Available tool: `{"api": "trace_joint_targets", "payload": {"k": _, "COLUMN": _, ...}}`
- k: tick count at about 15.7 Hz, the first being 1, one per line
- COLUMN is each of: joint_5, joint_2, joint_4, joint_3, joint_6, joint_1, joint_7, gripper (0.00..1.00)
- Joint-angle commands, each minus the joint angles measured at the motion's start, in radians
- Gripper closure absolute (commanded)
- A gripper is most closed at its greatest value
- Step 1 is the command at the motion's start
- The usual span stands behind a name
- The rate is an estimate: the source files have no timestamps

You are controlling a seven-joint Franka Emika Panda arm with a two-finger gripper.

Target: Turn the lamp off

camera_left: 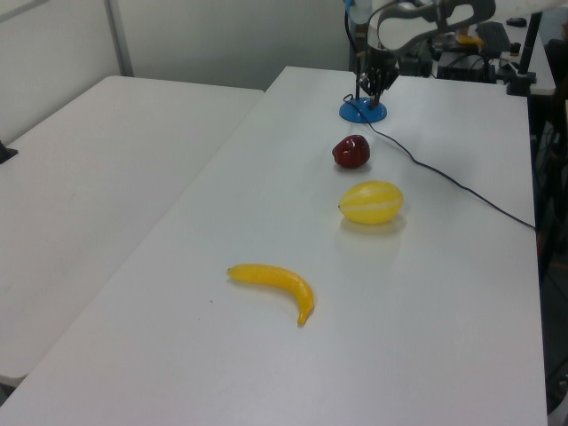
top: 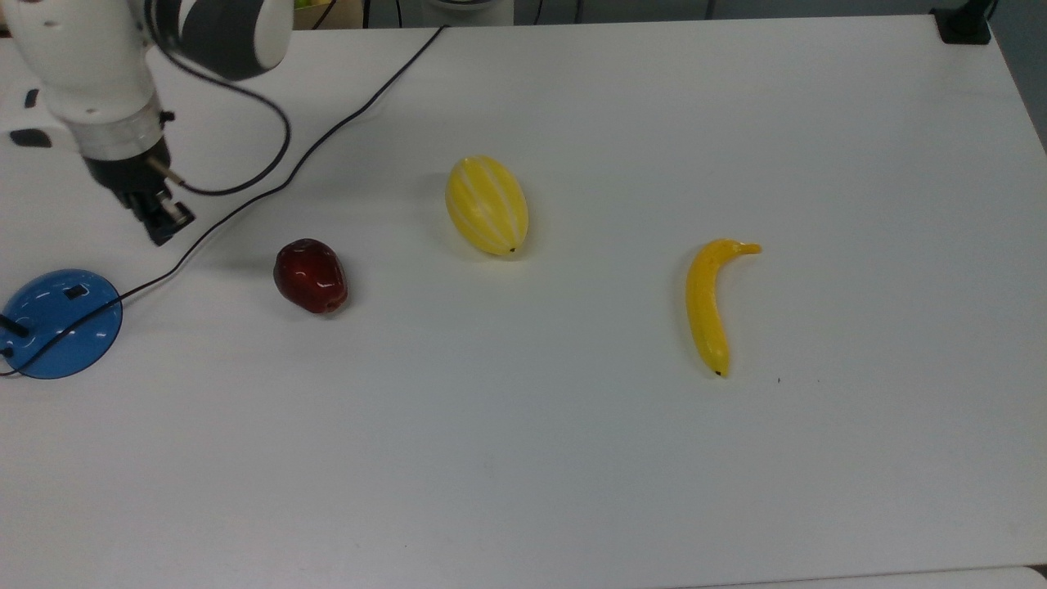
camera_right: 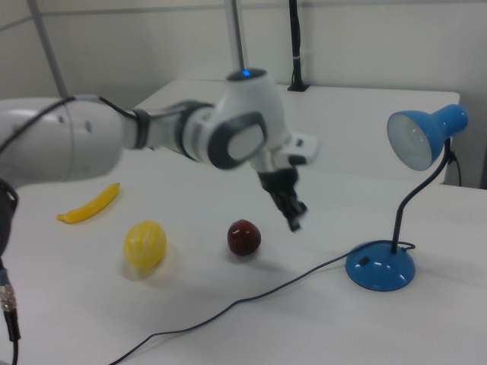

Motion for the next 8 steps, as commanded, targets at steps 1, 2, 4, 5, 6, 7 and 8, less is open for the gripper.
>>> {"api": "trace_joint_targets", "payload": {"k": 1, "joint_5": 0.009, "joint_2": -0.153, "joint_4": -0.072, "joint_3": 0.036, "joint_6": -0.146, "joint_1": 0.055, "joint_7": -0.038, "gripper": 1.0}}
{"api": "trace_joint_targets", "payload": {"k": 2, "joint_5": 0.011, "joint_2": -0.189, "joint_4": -0.089, "joint_3": 0.042, "joint_6": -0.182, "joint_1": 0.077, "joint_7": -0.041, "gripper": 1.0}}
{"api": "trace_joint_targets", "payload": {"k": 4, "joint_5": 0.018, "joint_2": -0.25, "joint_4": -0.122, "joint_3": 0.045, "joint_6": -0.251, "joint_1": 0.123, "joint_7": -0.044, "gripper": 1.0}}
{"api": "trace_joint_targets", "payload": {"k": 5, "joint_5": 0.031, "joint_2": -0.276, "joint_4": -0.136, "joint_3": 0.045, "joint_6": -0.281, "joint_1": 0.147, "joint_7": -0.052, "gripper": 1.0}}
{"api": "trace_joint_targets", "payload": {"k": 6, "joint_5": 0.044, "joint_2": -0.305, "joint_4": -0.153, "joint_3": 0.045, "joint_6": -0.317, "joint_1": 0.173, "joint_7": -0.067, "gripper": 1.0}}
{"api": "trace_joint_targets", "payload": {"k": 7, "joint_5": 0.048, "joint_2": -0.336, "joint_4": -0.17, "joint_3": 0.045, "joint_6": -0.346, "joint_1": 0.195, "joint_7": -0.088, "gripper": 1.0}}
{"api": "trace_joint_targets", "payload": {"k": 8, "joint_5": 0.054, "joint_2": -0.373, "joint_4": -0.19, "joint_3": 0.047, "joint_6": -0.372, "joint_1": 0.213, "joint_7": -0.111, "gripper": 1.0}}
